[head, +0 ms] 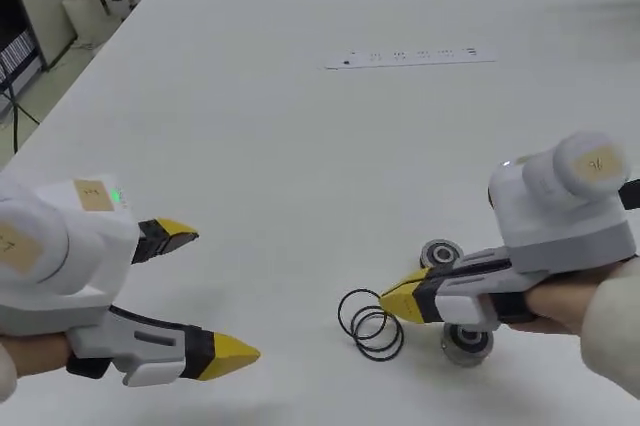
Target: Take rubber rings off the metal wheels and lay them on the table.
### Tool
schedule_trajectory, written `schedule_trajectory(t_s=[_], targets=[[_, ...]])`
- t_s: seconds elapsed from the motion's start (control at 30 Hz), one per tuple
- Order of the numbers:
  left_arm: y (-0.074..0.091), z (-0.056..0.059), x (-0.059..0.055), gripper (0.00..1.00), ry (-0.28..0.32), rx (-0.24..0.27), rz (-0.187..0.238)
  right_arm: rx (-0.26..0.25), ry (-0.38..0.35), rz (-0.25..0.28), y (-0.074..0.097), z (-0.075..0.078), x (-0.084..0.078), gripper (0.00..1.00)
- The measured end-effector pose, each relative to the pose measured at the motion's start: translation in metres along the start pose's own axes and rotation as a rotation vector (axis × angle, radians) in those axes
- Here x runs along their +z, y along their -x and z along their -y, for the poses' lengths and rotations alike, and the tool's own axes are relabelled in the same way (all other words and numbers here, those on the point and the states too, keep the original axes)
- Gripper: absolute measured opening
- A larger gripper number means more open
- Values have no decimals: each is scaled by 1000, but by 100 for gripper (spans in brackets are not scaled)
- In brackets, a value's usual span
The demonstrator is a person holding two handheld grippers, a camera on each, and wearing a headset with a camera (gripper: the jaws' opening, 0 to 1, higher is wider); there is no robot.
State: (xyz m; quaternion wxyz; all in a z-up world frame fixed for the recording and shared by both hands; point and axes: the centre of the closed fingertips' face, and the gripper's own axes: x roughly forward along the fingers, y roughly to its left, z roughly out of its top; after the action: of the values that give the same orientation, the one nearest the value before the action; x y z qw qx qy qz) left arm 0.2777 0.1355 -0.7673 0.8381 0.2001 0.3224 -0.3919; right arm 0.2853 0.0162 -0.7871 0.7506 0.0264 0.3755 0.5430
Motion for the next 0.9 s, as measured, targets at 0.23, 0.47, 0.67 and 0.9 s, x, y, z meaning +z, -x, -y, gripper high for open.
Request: schedule_trajectory(t_s=[0.23, 0.47, 0.67, 0.9], targets=[[-2, 1, -2, 82, 6, -6, -5, -33, -10, -12, 0, 8, -4, 0], [-3, 2, -3, 82, 4, -7, -11, -50, -24, -20, 1, 13, -7, 0], [-3, 1, -3, 82, 5, -4, -11, -63, -19, -33, 0, 14, -10, 0], [-3, 1, -4, 81, 6, -2, -15, -73, 3, -40, 0, 15, -10, 0]])
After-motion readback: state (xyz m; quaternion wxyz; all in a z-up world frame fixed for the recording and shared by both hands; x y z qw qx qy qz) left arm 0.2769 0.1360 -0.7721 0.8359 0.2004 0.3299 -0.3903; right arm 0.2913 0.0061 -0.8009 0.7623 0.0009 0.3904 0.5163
